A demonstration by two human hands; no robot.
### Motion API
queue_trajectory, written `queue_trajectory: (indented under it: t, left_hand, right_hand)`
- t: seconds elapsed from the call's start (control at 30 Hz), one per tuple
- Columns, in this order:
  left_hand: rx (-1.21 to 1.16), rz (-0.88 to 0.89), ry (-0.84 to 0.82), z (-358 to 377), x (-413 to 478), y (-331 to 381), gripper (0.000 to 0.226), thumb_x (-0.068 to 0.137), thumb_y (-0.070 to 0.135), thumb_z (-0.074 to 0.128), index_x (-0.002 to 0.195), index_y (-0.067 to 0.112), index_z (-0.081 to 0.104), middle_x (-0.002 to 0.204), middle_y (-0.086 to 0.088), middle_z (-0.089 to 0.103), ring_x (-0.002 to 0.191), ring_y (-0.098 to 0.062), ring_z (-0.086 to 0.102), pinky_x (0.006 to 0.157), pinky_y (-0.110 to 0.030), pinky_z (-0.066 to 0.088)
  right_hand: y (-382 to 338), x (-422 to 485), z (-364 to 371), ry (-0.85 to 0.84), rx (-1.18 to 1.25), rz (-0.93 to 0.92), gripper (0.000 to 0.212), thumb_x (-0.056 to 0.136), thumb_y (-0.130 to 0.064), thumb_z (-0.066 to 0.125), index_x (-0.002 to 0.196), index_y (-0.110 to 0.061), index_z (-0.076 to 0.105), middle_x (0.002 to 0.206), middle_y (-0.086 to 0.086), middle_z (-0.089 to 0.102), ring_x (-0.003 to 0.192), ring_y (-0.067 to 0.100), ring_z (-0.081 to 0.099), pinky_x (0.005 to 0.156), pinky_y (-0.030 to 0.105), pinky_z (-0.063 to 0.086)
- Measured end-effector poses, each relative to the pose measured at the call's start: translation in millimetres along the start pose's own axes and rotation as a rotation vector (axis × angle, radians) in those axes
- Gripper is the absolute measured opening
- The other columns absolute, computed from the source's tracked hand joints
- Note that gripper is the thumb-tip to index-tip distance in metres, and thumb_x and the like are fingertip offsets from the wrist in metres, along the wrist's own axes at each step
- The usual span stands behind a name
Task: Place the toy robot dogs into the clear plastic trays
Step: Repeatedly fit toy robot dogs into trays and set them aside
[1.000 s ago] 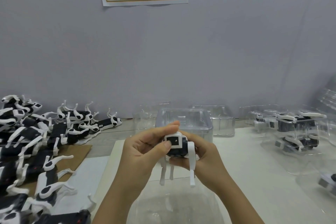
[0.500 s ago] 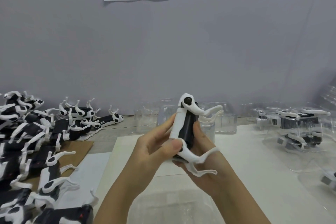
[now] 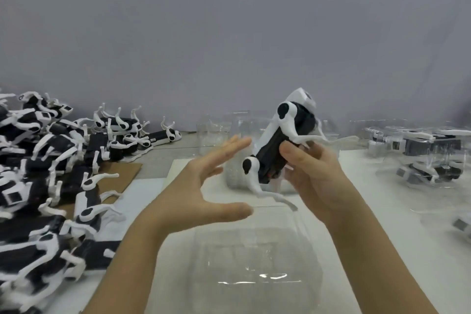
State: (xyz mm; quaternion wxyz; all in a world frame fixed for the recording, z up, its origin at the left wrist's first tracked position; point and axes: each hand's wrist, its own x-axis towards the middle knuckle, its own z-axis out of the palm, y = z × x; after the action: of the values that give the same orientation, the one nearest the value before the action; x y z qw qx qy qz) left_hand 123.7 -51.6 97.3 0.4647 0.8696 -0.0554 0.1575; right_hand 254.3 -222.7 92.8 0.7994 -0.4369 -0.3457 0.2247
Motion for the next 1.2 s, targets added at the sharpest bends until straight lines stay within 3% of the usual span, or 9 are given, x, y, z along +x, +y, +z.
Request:
queue_trajectory:
  t: [0.13,0.2,0.47,0.63,0.73,0.87,0.97,1.07,1.2]
  left_hand:
    - [0.142,-0.306,-0.272,-3.9,-39.2,-34.8,0.124,0.035,0.056,0.088,0.132,0.077,0.014,0.15,0.045,0.005,0.139,0.018,0.012,0.119,-0.03,0.022]
    - [0.196,-0.328,-0.337,2.6,-56.9,-49.6,0.128,0.033,0.059,0.088,0.132,0.078,0.008,0.148,0.048,-0.002,0.137,0.022,0.006,0.116,-0.019,0.018]
    - [0.006,-0.314,0.057,44.9,-76.4,-63.1,0.127,0.033,0.063,0.082,0.142,0.051,0.017,0.147,0.023,0.029,0.135,0.009,0.03,0.113,-0.026,0.03]
    - [0.438,-0.373,0.104,74.3,-99.0,-50.4,0.126,0.032,0.11,0.012,0.138,0.057,-0.028,0.144,0.025,-0.012,0.131,-0.002,0.008,0.108,-0.031,0.008]
    - [0.419,-0.319,0.012,93.6,-116.5,-36.4,0.111,0.031,0.105,-0.013,0.131,0.064,-0.032,0.133,0.022,-0.006,0.109,-0.001,0.031,0.101,-0.018,0.023]
    - [0.233,-0.016,0.175,81.6,-115.0,-16.1,0.083,0.076,0.087,0.034,0.149,0.049,0.023,0.122,0.02,0.031,0.087,0.001,0.049,0.084,-0.003,0.035]
    - [0.463,0.175,0.52,50.8,-104.5,-15.2,0.075,0.061,0.059,0.068,0.127,0.029,0.049,0.12,0.004,0.048,0.11,-0.003,0.046,0.101,-0.022,0.033]
    - [0.528,-0.014,0.554,27.9,-105.5,-22.9,0.094,0.043,0.07,0.069,0.127,0.033,0.046,0.132,-0.002,0.043,0.125,-0.006,0.034,0.109,-0.029,0.021]
    - [0.456,-0.518,0.295,26.5,-112.9,-38.2,0.144,0.027,0.095,0.061,0.148,0.044,0.001,0.157,0.012,0.012,0.142,-0.007,0.008,0.119,-0.039,0.014]
  right_hand:
    - [-15.2,-9.9,-14.6,0.209,-0.326,-0.099,0.064,0.054,-0.026,0.088,0.11,-0.011,0.061,0.094,0.002,0.076,0.082,0.023,0.073,0.062,0.032,0.059]
    - [-16.2,-16.8,-18.4,0.232,-0.503,-0.103,0.052,0.051,-0.029,0.088,0.097,-0.039,0.066,0.093,-0.002,0.076,0.08,0.021,0.072,0.065,0.043,0.06]
    - [-5.0,-30.6,2.8,-0.296,-1.221,0.036,0.063,0.063,-0.052,0.08,0.11,-0.074,0.044,0.099,-0.03,0.058,0.085,-0.008,0.056,0.066,0.009,0.046]
    - [-5.8,-29.9,-7.4,0.065,-0.906,0.049,0.04,0.076,-0.035,0.075,0.106,-0.052,0.056,0.089,-0.026,0.063,0.073,0.002,0.062,0.045,0.011,0.044]
    - [-8.5,-36.1,-26.4,0.215,-0.855,0.07,0.025,0.081,-0.028,0.075,0.096,-0.044,0.063,0.096,-0.012,0.066,0.066,0.0,0.06,0.037,0.014,0.04]
    - [-12.2,-46.5,-42.3,0.263,-0.9,0.135,0.024,0.081,-0.029,0.076,0.093,-0.045,0.063,0.096,-0.003,0.066,0.062,-0.002,0.059,0.03,0.01,0.03]
    - [-18.7,-47.3,-44.1,0.262,-0.875,0.102,0.047,0.071,-0.03,0.081,0.101,-0.058,0.059,0.096,-0.008,0.067,0.072,0.001,0.064,0.041,0.016,0.042]
    - [-22.0,-44.0,-44.3,0.233,-0.862,0.023,0.052,0.063,-0.031,0.083,0.101,-0.057,0.059,0.089,-0.016,0.069,0.074,0.001,0.064,0.048,0.012,0.045]
    - [-21.2,-34.6,-41.5,0.158,-0.845,-0.056,0.051,0.06,-0.028,0.086,0.1,-0.051,0.065,0.091,-0.017,0.07,0.075,0.003,0.062,0.059,0.015,0.05]
